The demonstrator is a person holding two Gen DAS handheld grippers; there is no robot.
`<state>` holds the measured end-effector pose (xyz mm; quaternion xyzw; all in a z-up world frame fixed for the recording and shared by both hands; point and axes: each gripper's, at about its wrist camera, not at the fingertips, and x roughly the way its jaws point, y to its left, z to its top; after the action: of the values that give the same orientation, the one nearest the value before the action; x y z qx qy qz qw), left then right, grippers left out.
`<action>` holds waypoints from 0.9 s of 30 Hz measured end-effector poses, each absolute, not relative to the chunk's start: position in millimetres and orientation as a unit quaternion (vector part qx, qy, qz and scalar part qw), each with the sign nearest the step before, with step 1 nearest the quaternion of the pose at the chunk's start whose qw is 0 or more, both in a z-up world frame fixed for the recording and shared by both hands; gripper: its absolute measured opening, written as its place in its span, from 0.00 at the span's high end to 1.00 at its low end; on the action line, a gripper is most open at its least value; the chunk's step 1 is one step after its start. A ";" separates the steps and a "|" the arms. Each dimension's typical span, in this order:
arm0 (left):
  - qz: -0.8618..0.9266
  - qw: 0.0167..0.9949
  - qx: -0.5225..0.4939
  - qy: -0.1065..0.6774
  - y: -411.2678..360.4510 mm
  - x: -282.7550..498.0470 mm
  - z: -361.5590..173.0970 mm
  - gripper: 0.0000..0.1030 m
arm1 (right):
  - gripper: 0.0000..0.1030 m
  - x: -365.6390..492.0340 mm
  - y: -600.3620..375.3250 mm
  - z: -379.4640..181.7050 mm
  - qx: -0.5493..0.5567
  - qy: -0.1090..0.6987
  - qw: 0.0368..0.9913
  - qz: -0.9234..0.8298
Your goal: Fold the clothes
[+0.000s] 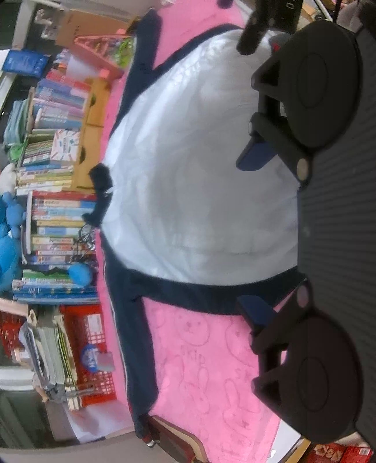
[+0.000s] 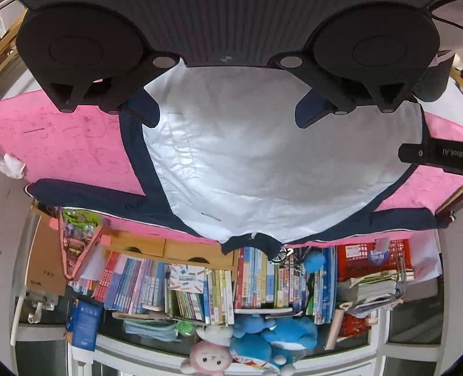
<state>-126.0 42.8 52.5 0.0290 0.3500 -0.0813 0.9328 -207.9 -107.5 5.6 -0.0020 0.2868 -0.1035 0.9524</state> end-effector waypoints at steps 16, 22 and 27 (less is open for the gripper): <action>-0.100 0.916 0.063 0.383 31.0 -116.7 36.4 0.09 | 0.01 -198.0 -115.4 -9.6 0.017 0.329 0.936 -0.124; -0.102 0.909 0.064 0.400 29.1 -111.8 28.5 0.09 | 0.01 -194.6 -117.7 -16.5 0.019 0.343 0.932 -0.121; -0.107 0.901 0.069 0.415 25.6 -107.2 20.1 0.09 | 0.01 -190.8 -118.5 -26.1 0.021 0.362 0.924 -0.123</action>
<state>-107.2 25.6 20.1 0.0685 0.4147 -0.1071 0.9010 -190.8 -118.5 -26.1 0.0214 0.3616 -0.1234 0.9239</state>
